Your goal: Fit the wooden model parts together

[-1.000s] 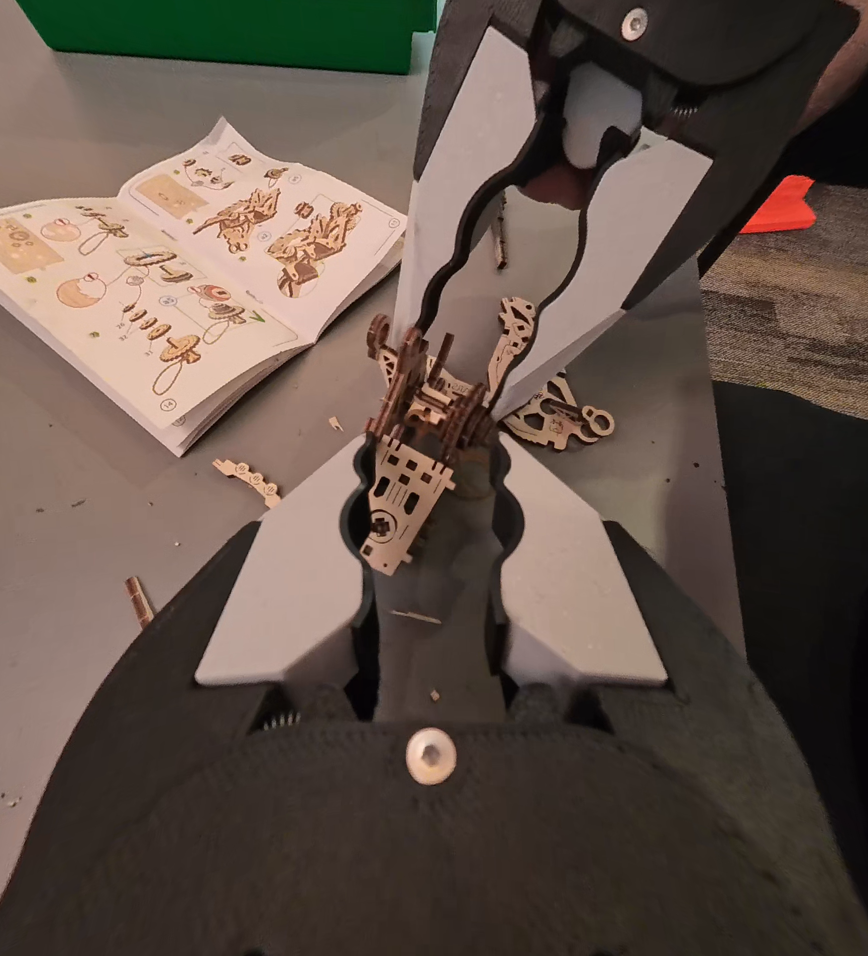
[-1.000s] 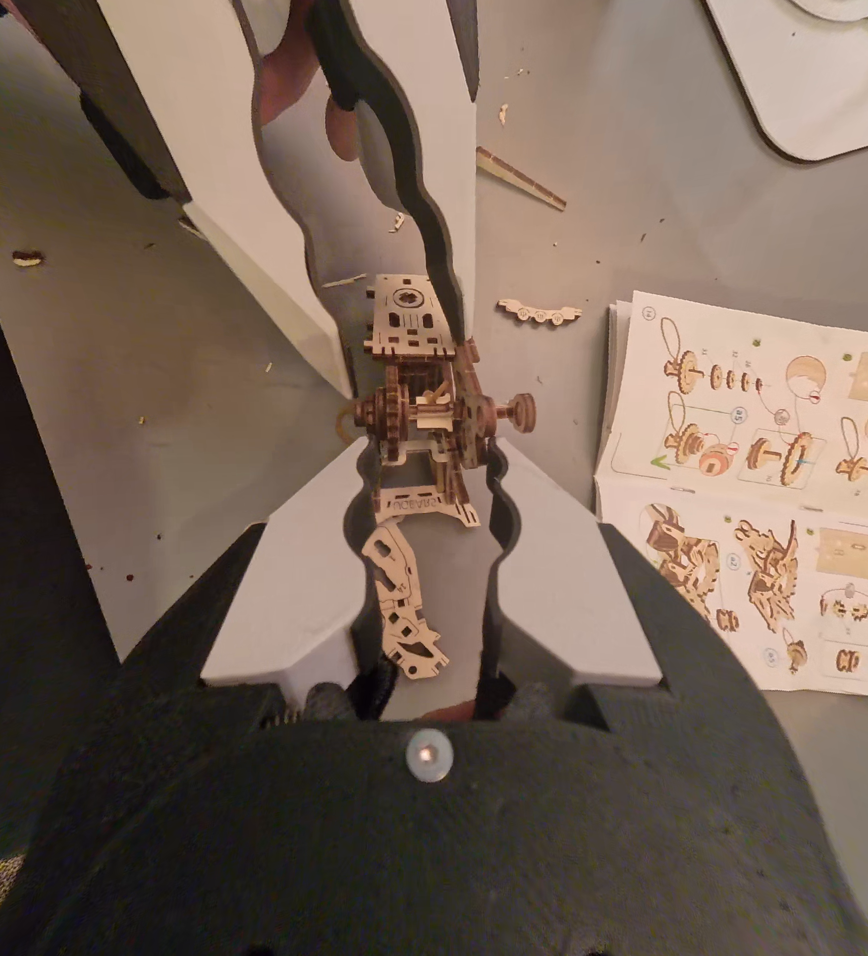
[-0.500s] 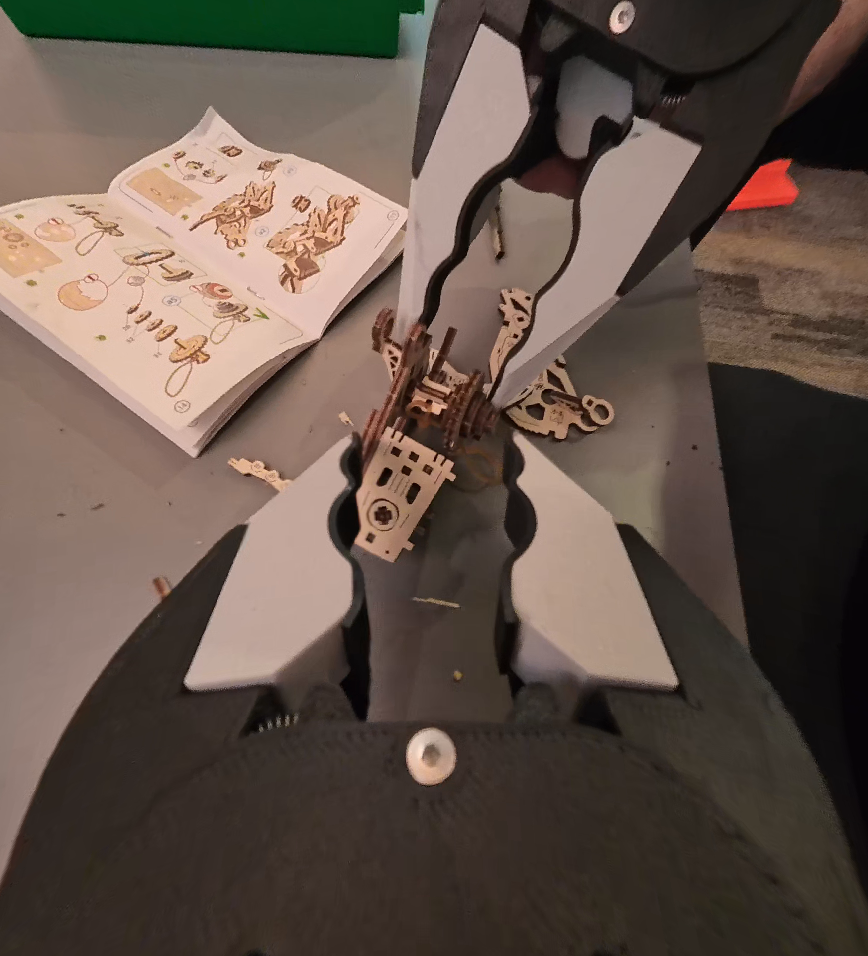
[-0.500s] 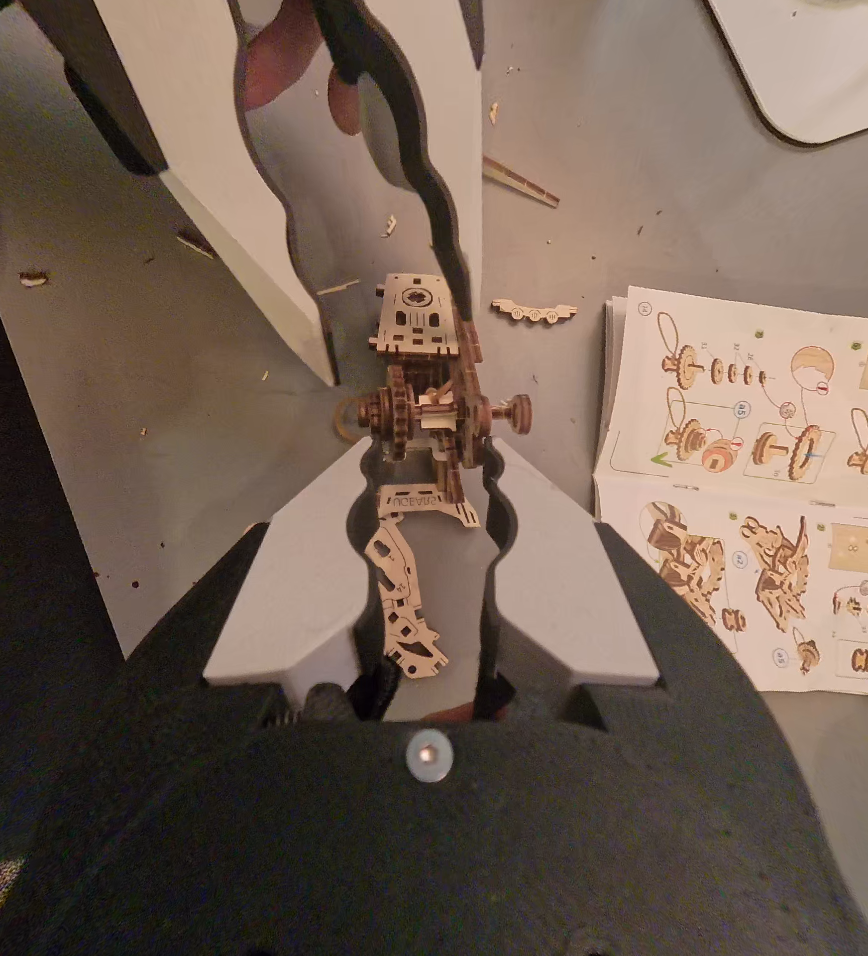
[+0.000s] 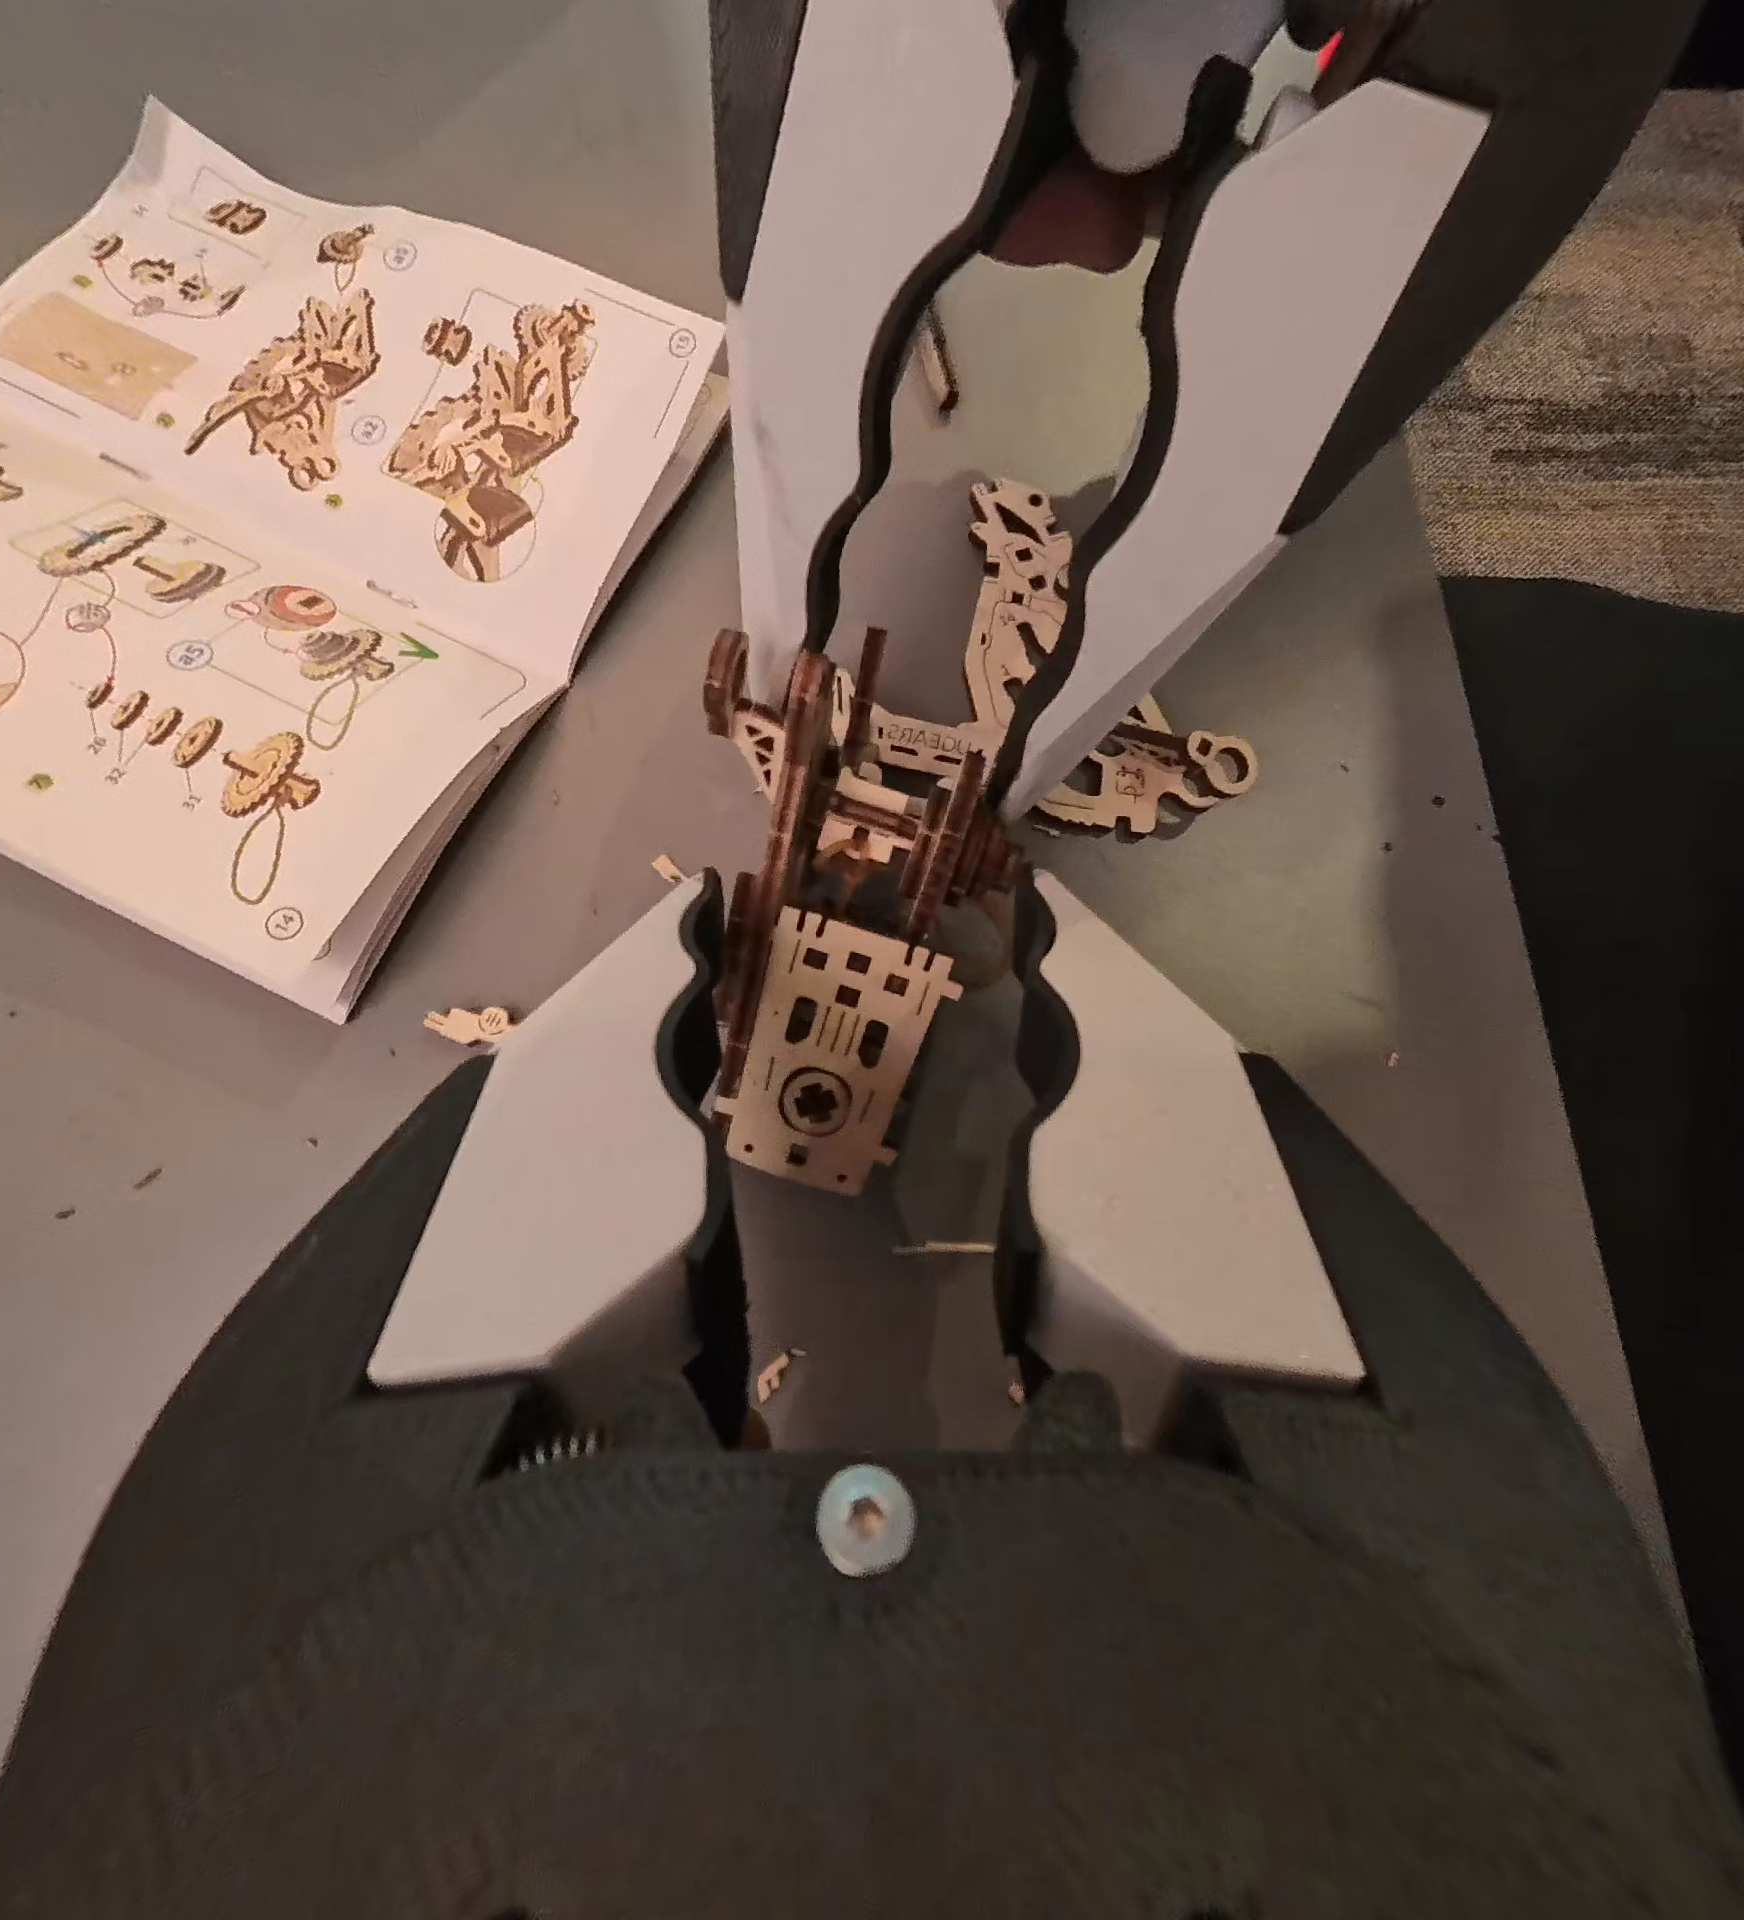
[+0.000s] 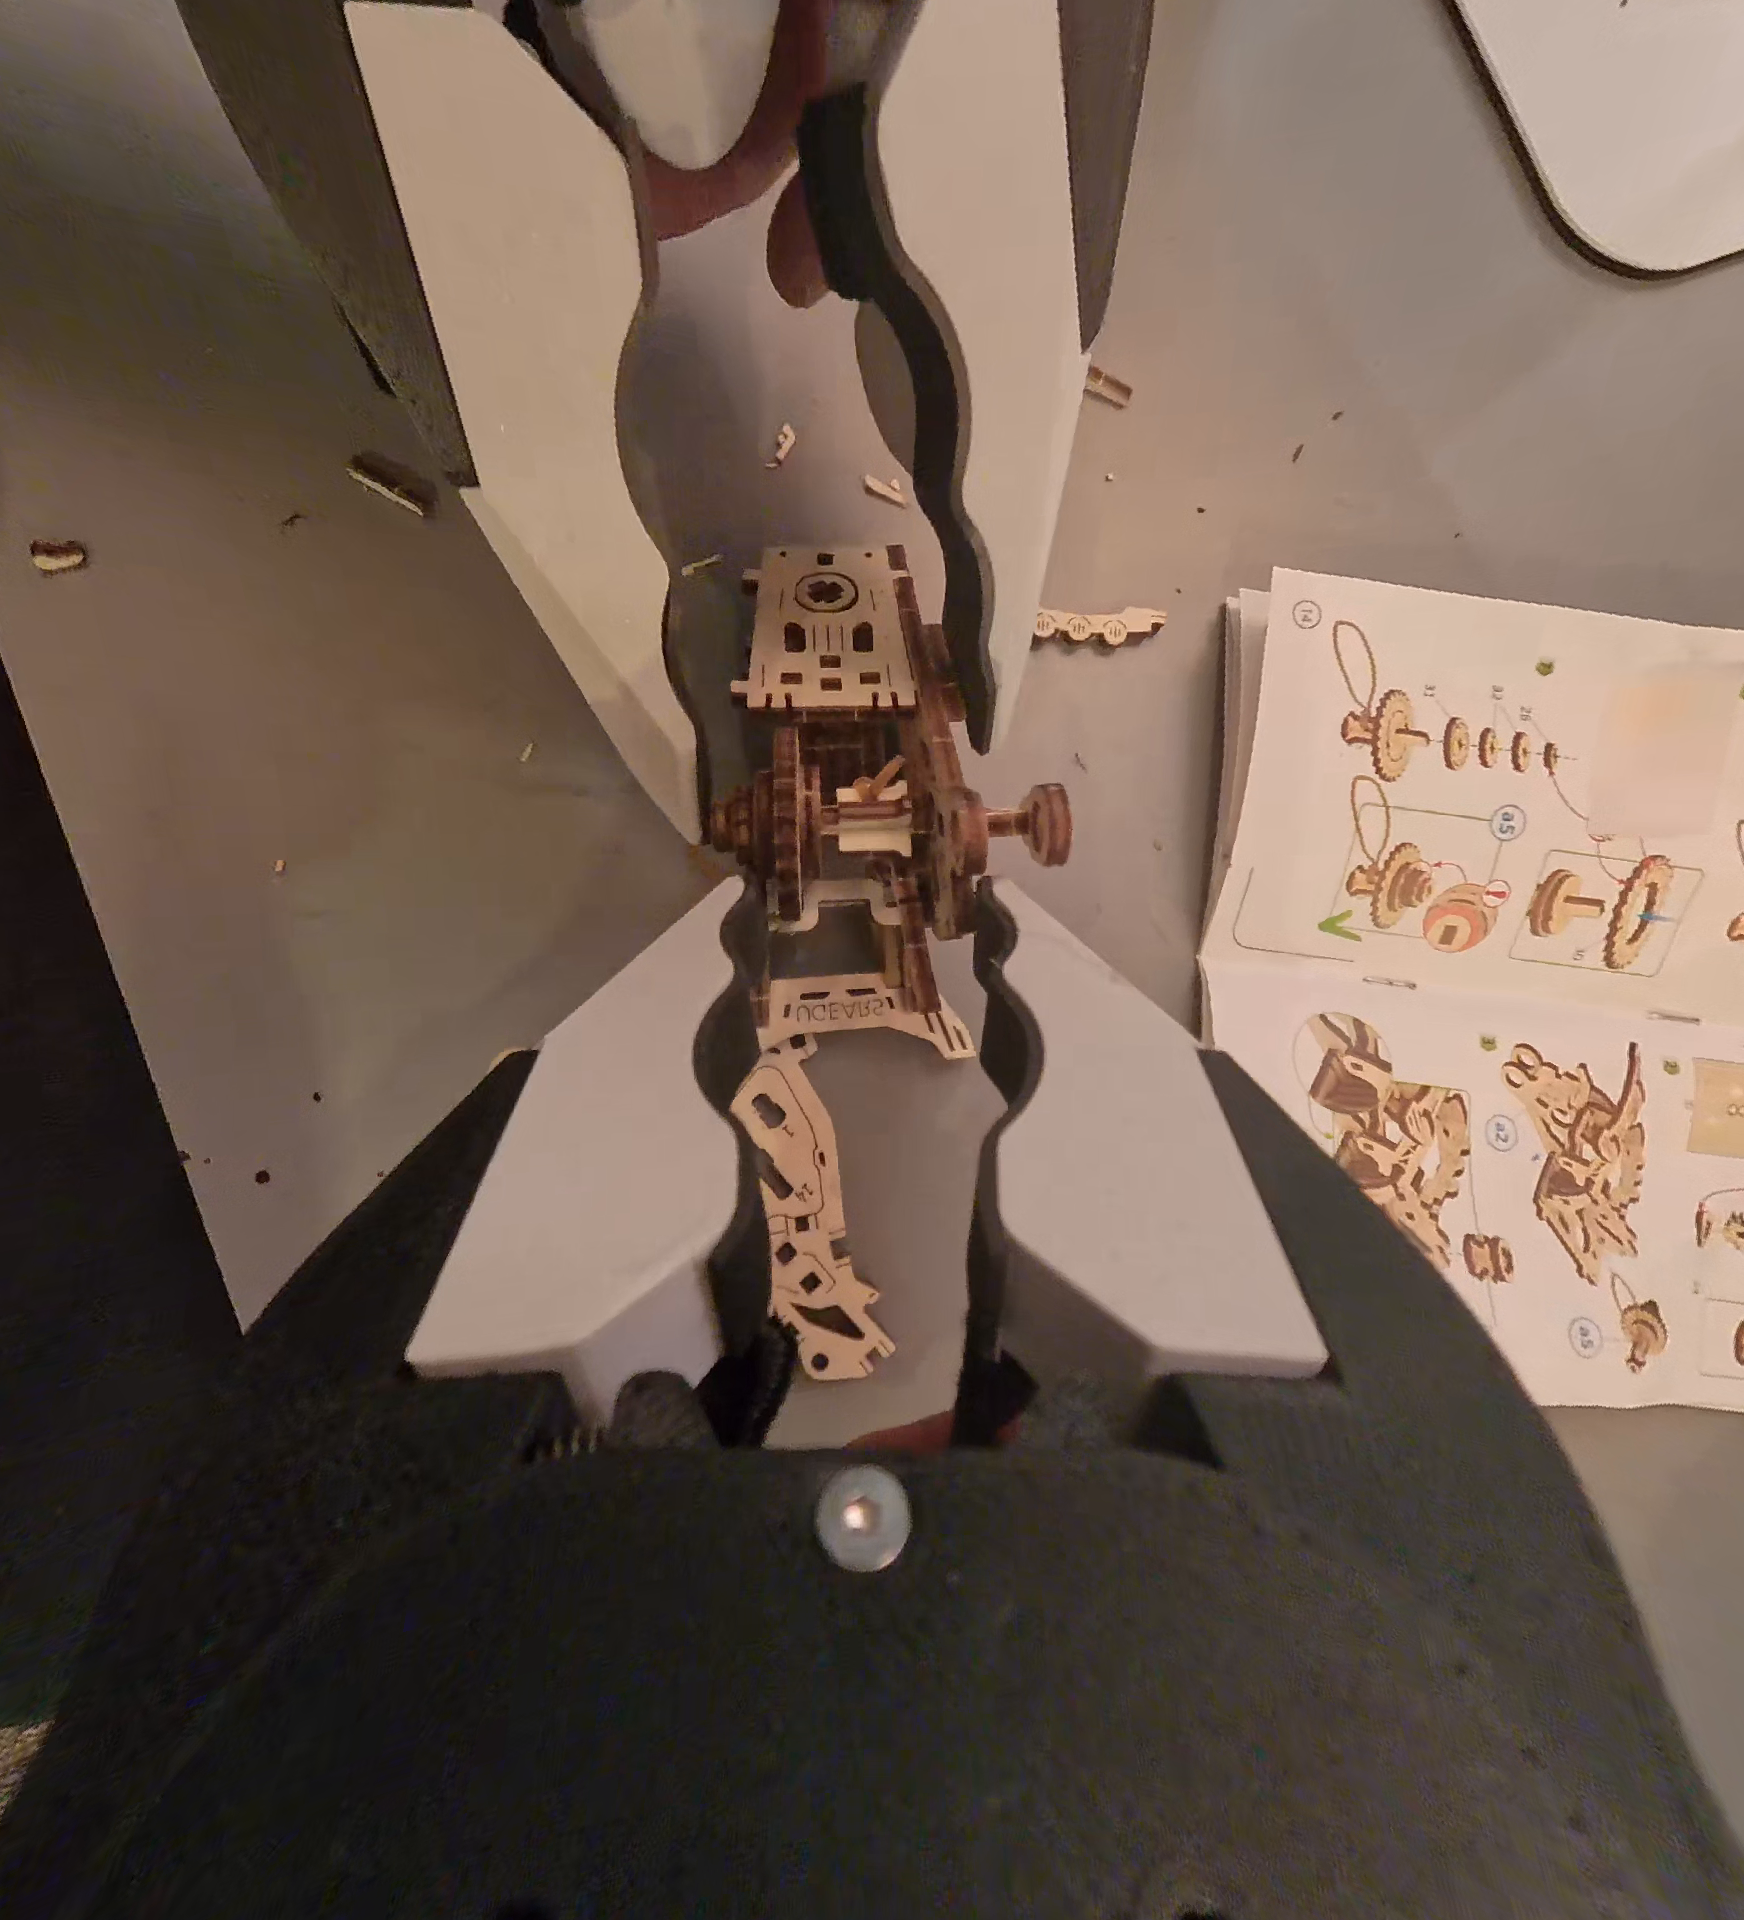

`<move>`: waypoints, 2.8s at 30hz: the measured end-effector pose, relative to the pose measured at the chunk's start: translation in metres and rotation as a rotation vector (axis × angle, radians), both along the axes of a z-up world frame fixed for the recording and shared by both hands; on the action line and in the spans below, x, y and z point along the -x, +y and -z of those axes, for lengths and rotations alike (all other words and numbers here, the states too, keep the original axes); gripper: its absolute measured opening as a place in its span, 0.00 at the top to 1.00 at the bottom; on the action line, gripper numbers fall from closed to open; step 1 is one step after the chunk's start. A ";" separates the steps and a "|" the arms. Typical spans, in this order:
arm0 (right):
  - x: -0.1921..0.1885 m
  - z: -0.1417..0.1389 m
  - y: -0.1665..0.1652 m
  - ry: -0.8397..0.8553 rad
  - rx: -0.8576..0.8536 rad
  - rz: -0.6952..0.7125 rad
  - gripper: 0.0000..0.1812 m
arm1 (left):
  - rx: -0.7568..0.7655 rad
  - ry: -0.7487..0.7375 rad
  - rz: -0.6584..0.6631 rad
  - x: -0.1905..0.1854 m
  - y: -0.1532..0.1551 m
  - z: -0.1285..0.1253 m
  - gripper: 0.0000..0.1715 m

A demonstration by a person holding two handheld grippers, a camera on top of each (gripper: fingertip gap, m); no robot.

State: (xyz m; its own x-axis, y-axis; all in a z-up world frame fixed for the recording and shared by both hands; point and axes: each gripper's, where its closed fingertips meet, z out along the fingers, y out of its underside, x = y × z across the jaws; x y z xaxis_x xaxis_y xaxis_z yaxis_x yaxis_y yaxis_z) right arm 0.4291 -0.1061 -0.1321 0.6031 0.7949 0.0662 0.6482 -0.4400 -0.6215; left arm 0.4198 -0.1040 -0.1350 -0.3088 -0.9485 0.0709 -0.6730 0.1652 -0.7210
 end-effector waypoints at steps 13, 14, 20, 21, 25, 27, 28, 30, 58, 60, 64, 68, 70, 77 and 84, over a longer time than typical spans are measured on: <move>-0.003 -0.003 0.000 0.002 0.037 -0.008 0.78 | 0.037 -0.054 -0.002 -0.002 -0.001 -0.001 0.70; -0.004 -0.003 0.000 -0.009 0.035 -0.010 0.78 | 0.039 -0.054 -0.001 -0.002 -0.001 -0.001 0.70; -0.005 0.000 -0.001 -0.046 0.027 -0.030 0.83 | 0.032 -0.063 -0.004 -0.002 -0.001 -0.001 0.70; -0.005 0.000 -0.001 -0.041 0.035 -0.030 0.83 | 0.029 -0.066 -0.005 -0.002 -0.002 -0.001 0.70; -0.004 0.001 0.000 -0.040 0.049 -0.034 0.84 | 0.001 -0.071 -0.023 -0.005 -0.001 0.001 0.70; -0.005 0.001 0.000 -0.052 0.041 -0.034 0.84 | 0.001 -0.073 -0.032 -0.006 -0.001 0.001 0.70; -0.005 0.001 0.000 -0.050 0.041 -0.029 0.84 | -0.002 -0.073 -0.034 -0.006 -0.001 0.001 0.71; -0.006 0.000 0.000 -0.036 0.061 -0.015 0.81 | 0.003 -0.077 -0.027 -0.006 -0.003 0.001 0.72; -0.004 0.004 0.001 -0.041 0.046 -0.049 0.81 | -0.053 -0.070 -0.023 -0.007 -0.001 0.001 0.71; -0.003 0.004 0.000 -0.030 0.044 -0.053 0.82 | -0.047 -0.070 -0.023 -0.008 -0.001 0.001 0.70; -0.004 0.003 -0.001 0.008 0.039 -0.046 0.82 | -0.039 -0.071 -0.022 -0.008 -0.001 0.000 0.70; -0.004 0.004 0.000 0.026 0.037 -0.028 0.82 | -0.049 -0.068 -0.014 -0.008 -0.001 0.000 0.72; -0.004 0.004 0.001 0.027 0.037 -0.022 0.81 | -0.047 -0.063 -0.012 -0.008 -0.001 0.001 0.72; -0.004 0.004 0.002 0.025 0.038 -0.020 0.81 | -0.031 -0.069 -0.005 -0.008 -0.001 0.001 0.72; -0.012 0.002 0.002 -0.009 0.038 -0.006 0.73 | -0.037 -0.066 0.007 -0.009 -0.002 0.002 0.72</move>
State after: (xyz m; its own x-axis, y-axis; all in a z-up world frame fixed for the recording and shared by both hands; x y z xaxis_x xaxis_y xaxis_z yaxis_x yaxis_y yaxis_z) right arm 0.4409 -0.1042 -0.1336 0.5974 0.8009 0.0410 0.6566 -0.4592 -0.5984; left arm 0.4287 -0.1056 -0.1366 -0.3184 -0.9479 0.0150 -0.6228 0.1972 -0.7572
